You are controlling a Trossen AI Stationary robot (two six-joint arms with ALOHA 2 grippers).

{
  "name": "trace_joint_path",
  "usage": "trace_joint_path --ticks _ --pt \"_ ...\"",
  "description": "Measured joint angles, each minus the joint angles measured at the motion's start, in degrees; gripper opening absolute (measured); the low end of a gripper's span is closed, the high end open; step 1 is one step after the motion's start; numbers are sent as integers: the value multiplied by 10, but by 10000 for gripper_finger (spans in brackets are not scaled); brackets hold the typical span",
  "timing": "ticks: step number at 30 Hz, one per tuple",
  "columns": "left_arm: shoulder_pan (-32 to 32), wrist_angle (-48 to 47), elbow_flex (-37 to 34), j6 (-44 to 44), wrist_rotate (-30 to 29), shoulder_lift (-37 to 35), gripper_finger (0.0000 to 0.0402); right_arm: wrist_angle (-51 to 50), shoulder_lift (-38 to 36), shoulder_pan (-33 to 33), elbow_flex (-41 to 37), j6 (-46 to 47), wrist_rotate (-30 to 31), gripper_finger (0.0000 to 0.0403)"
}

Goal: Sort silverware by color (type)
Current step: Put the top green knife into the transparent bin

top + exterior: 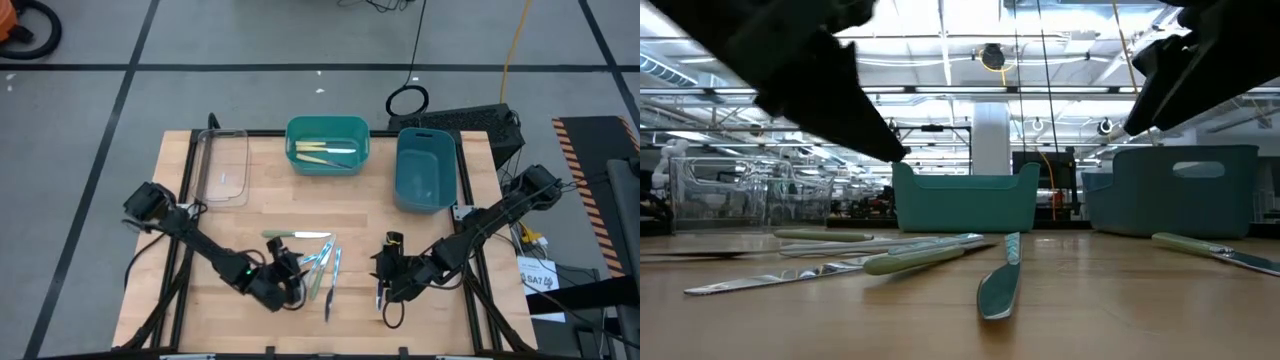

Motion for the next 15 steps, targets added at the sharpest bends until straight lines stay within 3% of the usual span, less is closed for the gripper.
trace_joint_path --ticks 6,11,15 --pt "62 -262 109 25 116 -2 227 -1 0 0 0 -1 0 199" --pt "94 -309 128 128 185 -9 227 -1 0 1 0 5 -2 199" --pt "112 -316 100 187 216 -10 227 -2 0 6 0 4 -2 199"
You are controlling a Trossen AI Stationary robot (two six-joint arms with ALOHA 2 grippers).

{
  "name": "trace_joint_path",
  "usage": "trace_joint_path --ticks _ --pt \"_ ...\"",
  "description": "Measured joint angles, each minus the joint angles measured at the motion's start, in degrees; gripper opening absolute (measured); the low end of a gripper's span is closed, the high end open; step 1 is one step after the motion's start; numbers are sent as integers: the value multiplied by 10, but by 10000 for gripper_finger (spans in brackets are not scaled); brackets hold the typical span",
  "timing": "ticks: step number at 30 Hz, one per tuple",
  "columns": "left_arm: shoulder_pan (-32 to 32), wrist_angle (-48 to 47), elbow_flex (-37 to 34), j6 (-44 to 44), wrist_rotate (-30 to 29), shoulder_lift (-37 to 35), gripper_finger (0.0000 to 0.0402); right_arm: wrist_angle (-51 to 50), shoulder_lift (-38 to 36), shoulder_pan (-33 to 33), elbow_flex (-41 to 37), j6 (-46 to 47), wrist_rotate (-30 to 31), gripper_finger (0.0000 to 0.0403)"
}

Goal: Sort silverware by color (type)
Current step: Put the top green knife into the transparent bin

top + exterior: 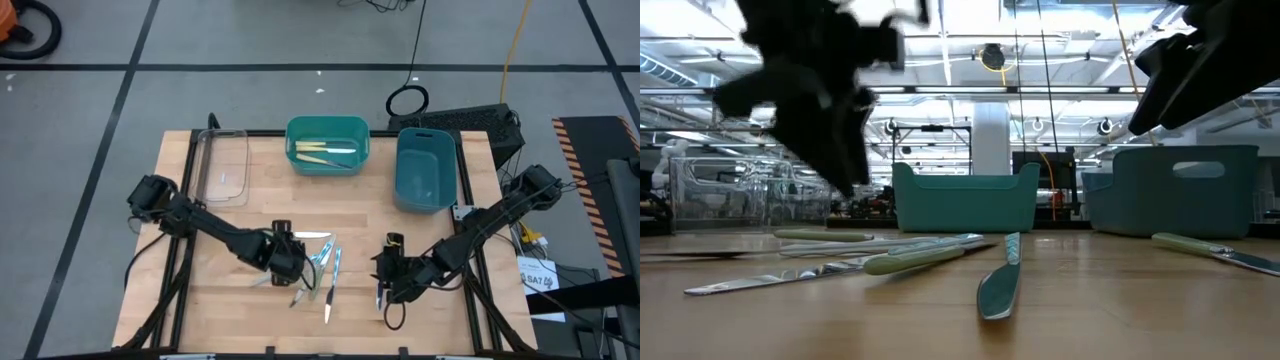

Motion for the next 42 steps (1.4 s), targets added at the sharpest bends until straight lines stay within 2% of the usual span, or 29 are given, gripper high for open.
trace_joint_path --ticks 12,19,25,37,42 --pt "92 87 -128 60 41 -24 227 -1 0 3 0 -2 0 199" --pt "144 113 -153 81 115 -41 227 0 0 3 0 -2 2 199" --pt "159 127 -165 79 129 -42 223 0 0 3 0 -2 2 199" --pt "158 141 -166 81 132 -40 85 0 0 3 0 -2 2 199" --pt "158 150 -167 81 121 -40 58 0 0 3 0 -2 2 199"
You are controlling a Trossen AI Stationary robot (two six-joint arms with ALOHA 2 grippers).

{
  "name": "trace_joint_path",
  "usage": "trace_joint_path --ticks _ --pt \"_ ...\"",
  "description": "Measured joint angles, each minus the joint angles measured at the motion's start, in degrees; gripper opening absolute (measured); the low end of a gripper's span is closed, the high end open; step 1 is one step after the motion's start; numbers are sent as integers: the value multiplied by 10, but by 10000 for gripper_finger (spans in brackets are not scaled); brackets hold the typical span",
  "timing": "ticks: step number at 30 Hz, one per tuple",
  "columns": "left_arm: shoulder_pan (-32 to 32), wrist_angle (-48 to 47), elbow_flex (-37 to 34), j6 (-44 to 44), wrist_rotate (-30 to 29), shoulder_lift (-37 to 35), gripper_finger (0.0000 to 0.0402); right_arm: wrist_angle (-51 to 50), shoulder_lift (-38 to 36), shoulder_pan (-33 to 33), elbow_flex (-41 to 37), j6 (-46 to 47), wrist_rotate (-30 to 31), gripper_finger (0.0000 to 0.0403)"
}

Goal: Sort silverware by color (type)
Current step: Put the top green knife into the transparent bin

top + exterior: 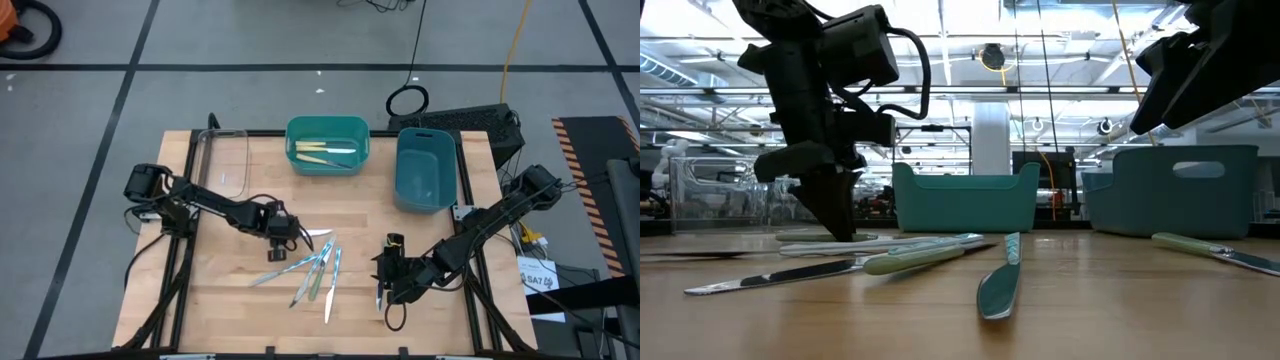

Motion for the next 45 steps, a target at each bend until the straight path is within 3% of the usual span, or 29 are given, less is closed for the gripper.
trace_joint_path --ticks 13,26,33,45 --pt "-23 3 0 -9 -37 2 54 0 0 -2 0 -2 4 199" --pt "-42 4 0 -24 -53 2 54 0 0 -2 0 -7 61 199" --pt "-44 4 0 -29 -55 2 54 0 0 -2 0 -7 63 199" --pt "-61 -65 86 -28 -51 2 54 1 0 -3 0 -5 64 199"
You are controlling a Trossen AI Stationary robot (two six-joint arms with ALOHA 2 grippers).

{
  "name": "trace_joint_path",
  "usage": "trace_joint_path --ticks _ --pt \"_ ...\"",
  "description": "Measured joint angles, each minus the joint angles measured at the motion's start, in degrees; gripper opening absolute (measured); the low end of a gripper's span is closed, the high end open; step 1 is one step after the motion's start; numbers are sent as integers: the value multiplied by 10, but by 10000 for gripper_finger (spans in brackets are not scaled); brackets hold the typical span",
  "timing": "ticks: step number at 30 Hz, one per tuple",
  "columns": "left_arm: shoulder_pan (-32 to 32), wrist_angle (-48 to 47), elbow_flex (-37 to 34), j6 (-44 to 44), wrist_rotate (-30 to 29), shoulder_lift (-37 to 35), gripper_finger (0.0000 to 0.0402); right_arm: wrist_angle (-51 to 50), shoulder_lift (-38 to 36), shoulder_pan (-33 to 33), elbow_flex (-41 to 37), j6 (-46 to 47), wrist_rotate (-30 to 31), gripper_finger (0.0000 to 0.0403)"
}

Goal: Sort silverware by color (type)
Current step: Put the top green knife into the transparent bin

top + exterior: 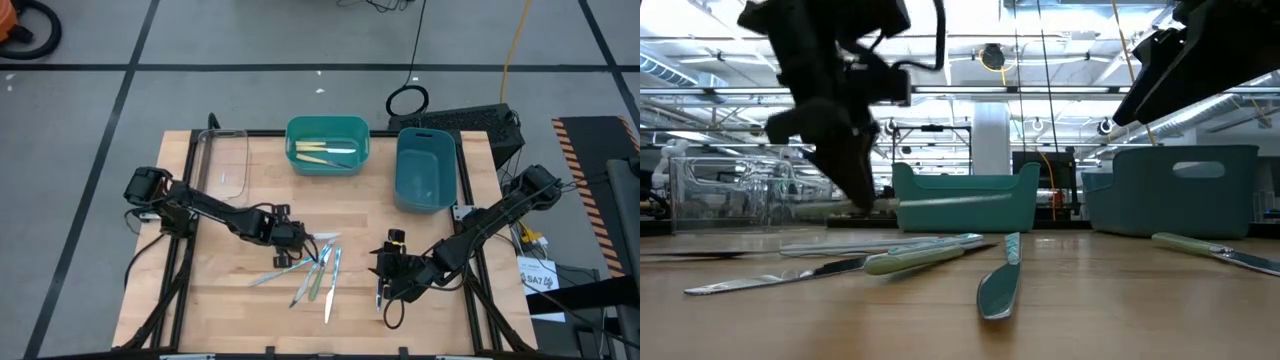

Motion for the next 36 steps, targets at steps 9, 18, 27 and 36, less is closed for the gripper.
trace_joint_path --ticks 9,18,27,36 --pt "-41 -20 73 13 -11 -1 54 31 5 -1 0 -8 20 199" --pt "-63 -21 96 16 -51 -1 54 78 46 -8 0 -25 98 199" --pt "-70 0 96 11 -58 -1 54 120 63 -31 0 -36 102 199" --pt "-81 2 96 10 -66 -1 54 132 64 -42 0 -13 74 199"
